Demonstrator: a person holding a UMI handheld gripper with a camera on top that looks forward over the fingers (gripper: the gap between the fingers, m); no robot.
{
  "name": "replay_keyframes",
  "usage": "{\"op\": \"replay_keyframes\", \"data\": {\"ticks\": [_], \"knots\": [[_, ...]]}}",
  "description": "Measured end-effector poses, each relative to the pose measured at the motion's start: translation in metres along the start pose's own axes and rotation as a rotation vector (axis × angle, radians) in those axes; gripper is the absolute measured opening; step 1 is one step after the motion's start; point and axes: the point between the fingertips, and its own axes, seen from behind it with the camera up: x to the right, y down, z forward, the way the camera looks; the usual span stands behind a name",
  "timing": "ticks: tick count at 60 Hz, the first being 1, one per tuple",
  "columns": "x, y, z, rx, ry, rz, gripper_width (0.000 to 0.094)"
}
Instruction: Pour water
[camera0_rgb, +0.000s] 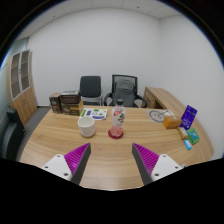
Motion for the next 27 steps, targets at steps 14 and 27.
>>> {"op": "replay_keyframes", "data": {"ticks": [14, 27], "knots": [[-0.007, 0.02, -0.062, -0.01, 0.059, 0.018, 0.0858], [-0.01, 0.025, -0.08, -0.013, 0.078, -0.014, 0.0858]]}}
